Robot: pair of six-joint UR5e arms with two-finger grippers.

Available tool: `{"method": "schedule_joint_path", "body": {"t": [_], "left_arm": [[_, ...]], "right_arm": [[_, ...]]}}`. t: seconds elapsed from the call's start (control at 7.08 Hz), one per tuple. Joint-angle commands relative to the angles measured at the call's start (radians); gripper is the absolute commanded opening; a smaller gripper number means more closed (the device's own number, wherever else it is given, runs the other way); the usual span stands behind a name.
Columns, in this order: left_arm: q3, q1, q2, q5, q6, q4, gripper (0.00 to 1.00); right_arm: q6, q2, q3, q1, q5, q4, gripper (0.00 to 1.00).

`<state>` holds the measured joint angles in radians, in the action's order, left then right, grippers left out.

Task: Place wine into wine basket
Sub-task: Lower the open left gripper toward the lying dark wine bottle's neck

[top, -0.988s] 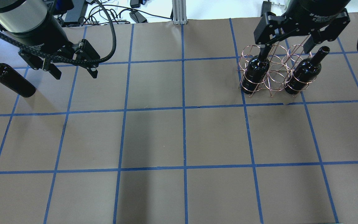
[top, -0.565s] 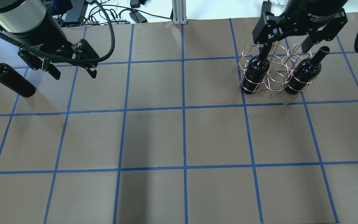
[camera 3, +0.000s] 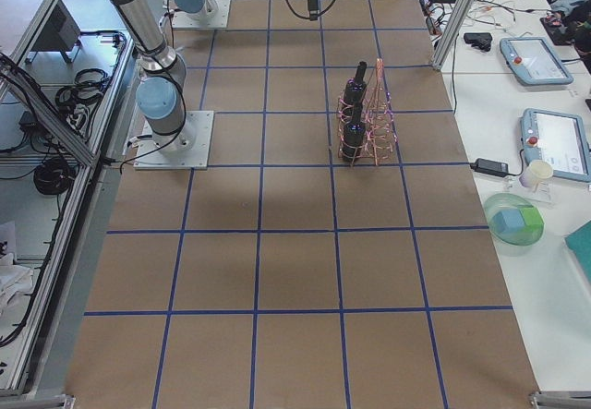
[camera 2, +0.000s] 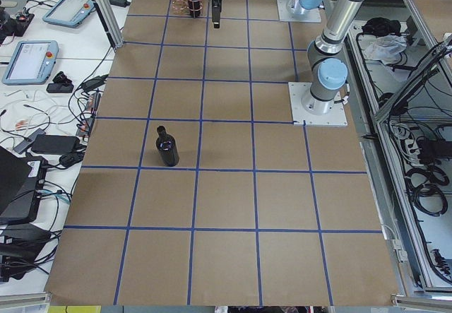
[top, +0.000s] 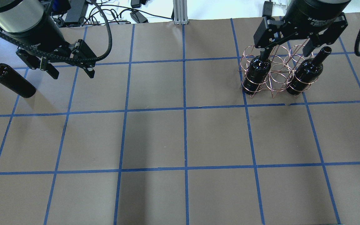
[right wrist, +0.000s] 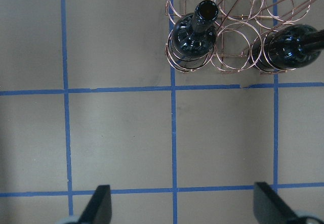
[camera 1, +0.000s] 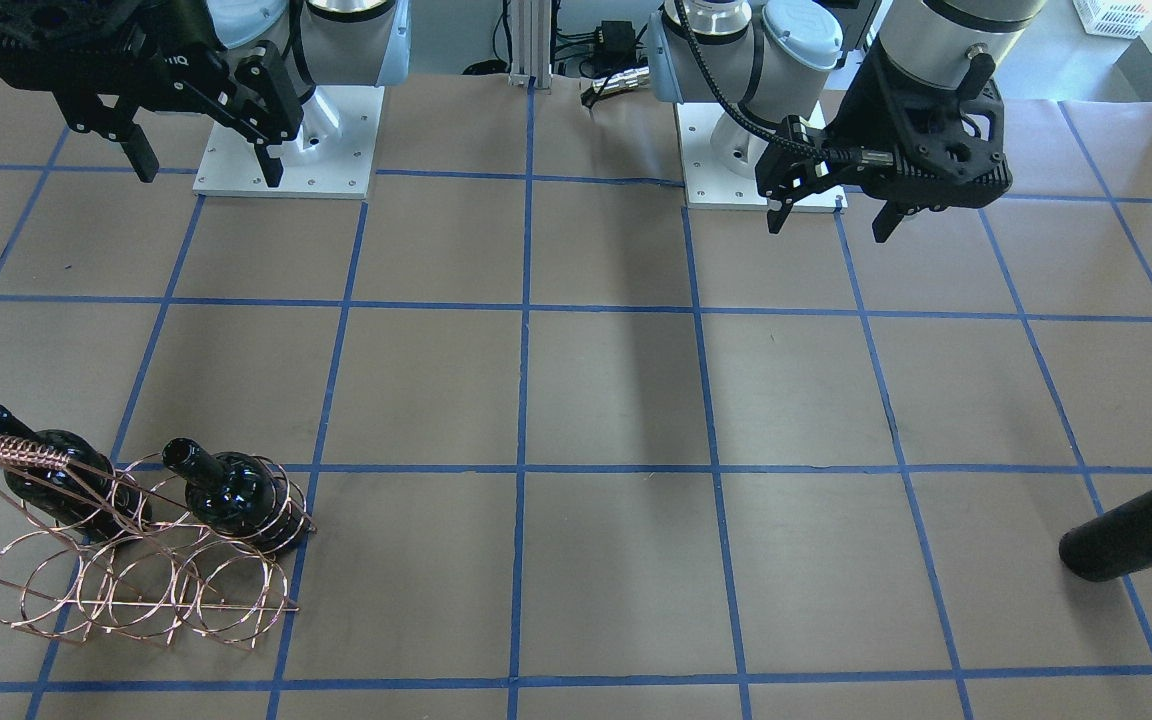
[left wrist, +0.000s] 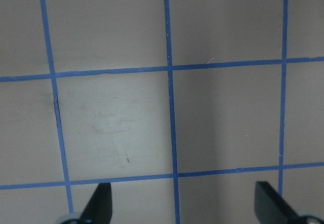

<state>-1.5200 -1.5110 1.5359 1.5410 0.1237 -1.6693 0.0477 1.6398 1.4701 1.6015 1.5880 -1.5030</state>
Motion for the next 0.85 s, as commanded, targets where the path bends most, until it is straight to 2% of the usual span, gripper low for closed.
{"method": "schedule_joint_path", "body": {"t": [0.0,0.28,0.42,0.56,0.71], "left_arm": [[0.013,0.102,0.010,-0.001,0.147,0.005,1.00],[0.030,0.319,0.055,0.001,0.375,0.032,1.00],[0.058,0.383,0.096,0.037,0.460,0.099,1.00],[0.087,0.399,0.137,0.091,0.474,0.171,1.00],[0.122,0.419,0.179,0.093,0.475,0.175,1.00]], "right_arm": [[0.000,0.002,0.001,0.000,0.001,0.007,1.00],[-0.003,0.003,0.001,0.000,0.003,0.007,1.00],[-0.003,0.003,0.001,0.000,0.001,0.009,1.00],[-0.002,0.006,0.001,0.000,0.003,0.013,1.00],[-0.003,0.006,0.001,0.000,0.001,0.012,1.00]]}}
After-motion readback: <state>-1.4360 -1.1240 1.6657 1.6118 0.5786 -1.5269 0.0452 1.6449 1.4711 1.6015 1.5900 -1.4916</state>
